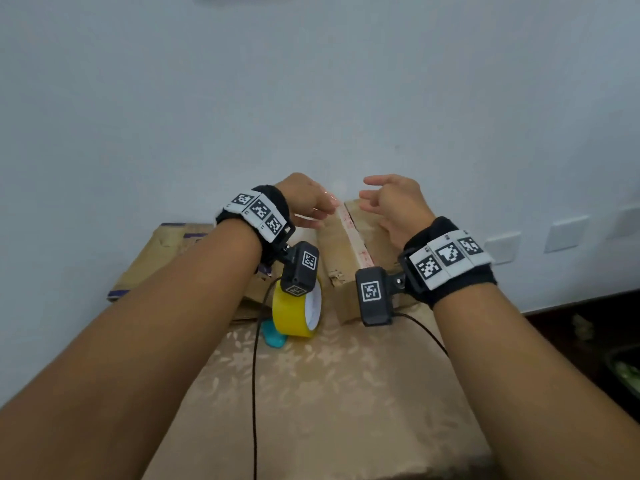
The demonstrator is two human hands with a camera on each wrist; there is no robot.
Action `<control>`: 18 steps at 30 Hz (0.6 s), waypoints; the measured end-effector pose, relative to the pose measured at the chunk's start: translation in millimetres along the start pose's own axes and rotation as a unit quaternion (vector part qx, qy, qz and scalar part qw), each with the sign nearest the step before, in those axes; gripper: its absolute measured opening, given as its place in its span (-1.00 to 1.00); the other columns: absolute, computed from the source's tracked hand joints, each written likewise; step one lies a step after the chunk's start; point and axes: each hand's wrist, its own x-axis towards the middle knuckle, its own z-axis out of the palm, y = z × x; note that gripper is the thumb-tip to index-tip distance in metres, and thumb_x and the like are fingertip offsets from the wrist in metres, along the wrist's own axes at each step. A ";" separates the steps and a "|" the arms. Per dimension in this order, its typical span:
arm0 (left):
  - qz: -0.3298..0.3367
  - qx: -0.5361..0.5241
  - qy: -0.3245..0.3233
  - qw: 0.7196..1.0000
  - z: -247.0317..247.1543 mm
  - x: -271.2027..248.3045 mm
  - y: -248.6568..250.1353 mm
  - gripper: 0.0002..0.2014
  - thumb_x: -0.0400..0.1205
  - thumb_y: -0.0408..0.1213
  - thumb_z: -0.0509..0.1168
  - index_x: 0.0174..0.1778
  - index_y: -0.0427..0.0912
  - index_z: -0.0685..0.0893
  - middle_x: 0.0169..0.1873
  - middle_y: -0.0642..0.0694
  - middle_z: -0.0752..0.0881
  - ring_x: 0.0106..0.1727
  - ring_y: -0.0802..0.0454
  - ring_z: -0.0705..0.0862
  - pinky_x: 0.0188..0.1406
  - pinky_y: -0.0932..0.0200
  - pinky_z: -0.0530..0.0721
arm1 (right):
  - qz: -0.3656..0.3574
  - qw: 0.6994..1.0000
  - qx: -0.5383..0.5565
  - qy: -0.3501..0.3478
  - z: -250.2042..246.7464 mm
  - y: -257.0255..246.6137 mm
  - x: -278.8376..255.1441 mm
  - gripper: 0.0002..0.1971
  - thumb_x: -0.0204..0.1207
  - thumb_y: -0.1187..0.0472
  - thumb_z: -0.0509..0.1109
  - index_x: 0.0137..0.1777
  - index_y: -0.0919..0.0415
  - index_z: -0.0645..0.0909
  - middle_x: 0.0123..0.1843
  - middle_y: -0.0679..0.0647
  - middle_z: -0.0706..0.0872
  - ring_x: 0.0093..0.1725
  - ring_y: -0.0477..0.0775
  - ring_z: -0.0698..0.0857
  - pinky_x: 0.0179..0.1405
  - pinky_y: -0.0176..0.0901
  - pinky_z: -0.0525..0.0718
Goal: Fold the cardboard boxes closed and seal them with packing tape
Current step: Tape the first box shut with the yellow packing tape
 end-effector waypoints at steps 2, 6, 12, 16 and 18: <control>-0.010 0.012 -0.006 1.000 -3.6 4.9 3.2 -0.95 0.64 -0.44 0.46 -0.01 -0.25 0.78 -0.11 -0.12 0.82 -0.13 0.05 0.75 -0.01 0.09 0.84 | -0.031 0.997 -0.065 0.000 1.1 1.9 -0.4 -0.63 0.64 0.47 0.24 0.31 0.14 0.67 0.21 0.14 0.75 0.02 -0.04 0.73 -0.10 -0.23 0.66; -0.035 0.047 -0.038 0.998 -5.4 9.7 2.2 -0.90 0.61 -0.42 0.47 0.00 -0.18 0.78 -0.10 -0.07 0.87 -0.06 0.06 0.82 0.11 0.05 0.81 | -0.024 0.988 -0.153 -0.021 7.8 12.4 -4.1 -0.57 0.59 0.38 0.28 0.43 0.11 0.59 0.36 0.13 0.68 0.27 0.12 0.70 0.24 0.02 0.72; -0.021 0.054 -0.024 0.998 -3.2 6.5 -0.3 -0.74 0.69 -0.26 0.41 0.26 -0.25 0.72 0.16 -0.08 0.82 0.20 0.00 0.75 0.17 -0.02 0.78 | -0.023 0.973 -0.224 -0.043 7.7 14.2 -17.7 -0.55 0.65 0.36 0.19 0.51 0.09 0.51 0.44 0.13 0.64 0.31 0.14 0.68 0.24 0.03 0.72; -0.024 0.077 -0.014 0.997 2.3 3.6 1.0 -0.56 0.70 -0.16 0.42 0.48 -0.21 0.58 0.51 -0.05 0.58 0.53 -0.07 0.50 0.42 -0.22 0.61 | -0.009 0.973 -0.225 -0.045 3.0 10.9 -27.6 -0.56 0.65 0.37 0.19 0.49 0.09 0.52 0.43 0.13 0.65 0.30 0.15 0.68 0.23 0.04 0.74; -0.035 0.088 -0.028 0.995 5.6 2.3 -0.4 -0.52 0.71 -0.13 0.40 0.53 -0.19 0.53 0.58 -0.06 0.49 0.58 -0.07 0.45 0.46 -0.26 0.59 | -0.003 0.976 -0.213 -0.045 1.4 7.2 -30.2 -0.58 0.67 0.34 0.24 0.50 0.09 0.52 0.42 0.14 0.65 0.31 0.18 0.68 0.26 0.09 0.73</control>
